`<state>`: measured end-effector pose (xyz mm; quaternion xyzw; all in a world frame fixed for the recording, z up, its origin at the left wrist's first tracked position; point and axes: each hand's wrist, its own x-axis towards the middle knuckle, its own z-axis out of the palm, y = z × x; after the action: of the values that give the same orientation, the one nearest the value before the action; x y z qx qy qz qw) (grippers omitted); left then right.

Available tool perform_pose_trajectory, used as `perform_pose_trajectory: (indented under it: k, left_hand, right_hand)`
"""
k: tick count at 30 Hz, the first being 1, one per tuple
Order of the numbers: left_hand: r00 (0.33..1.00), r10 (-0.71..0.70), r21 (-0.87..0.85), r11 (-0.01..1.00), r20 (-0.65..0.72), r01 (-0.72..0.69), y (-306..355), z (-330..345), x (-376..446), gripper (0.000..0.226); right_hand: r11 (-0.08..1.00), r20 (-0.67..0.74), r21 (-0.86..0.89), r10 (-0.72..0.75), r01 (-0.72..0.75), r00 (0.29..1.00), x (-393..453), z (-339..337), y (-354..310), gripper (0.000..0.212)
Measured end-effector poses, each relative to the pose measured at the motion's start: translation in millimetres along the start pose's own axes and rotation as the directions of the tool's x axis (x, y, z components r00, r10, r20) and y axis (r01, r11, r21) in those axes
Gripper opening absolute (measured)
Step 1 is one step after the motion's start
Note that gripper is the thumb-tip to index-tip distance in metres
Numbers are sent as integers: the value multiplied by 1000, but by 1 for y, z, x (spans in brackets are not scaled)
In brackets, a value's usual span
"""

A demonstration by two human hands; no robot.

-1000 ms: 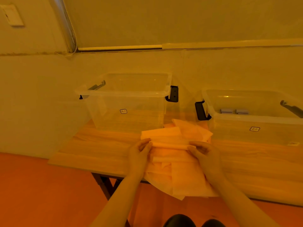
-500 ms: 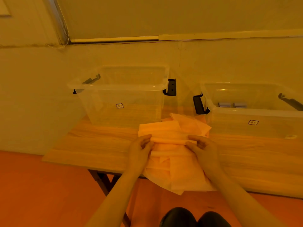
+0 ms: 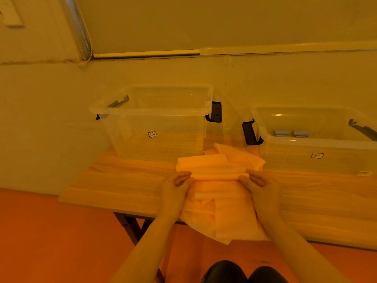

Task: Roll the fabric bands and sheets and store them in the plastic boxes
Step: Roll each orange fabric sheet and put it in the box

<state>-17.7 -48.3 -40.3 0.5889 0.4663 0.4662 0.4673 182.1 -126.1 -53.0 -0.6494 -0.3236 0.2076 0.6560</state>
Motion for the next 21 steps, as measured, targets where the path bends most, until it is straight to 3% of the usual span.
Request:
perform_pose_trajectory:
  k: [10,16,21]
  left_hand:
    - [987,-37,-81,995,155,50,-5,0,4,35]
    - [997,-28,-86,996,74,34,-8,1,3,31]
    - [995,5,-30,1000,98,-2,-7,1,2,33]
  right_hand:
    - [990,38,-95,-99,102,994,-1,1,-1,36]
    - [993,8,-80,-87,87,996,-1,2,-1,37]
    - [991,9,-104,-86,87,996,-1,2,0,37]
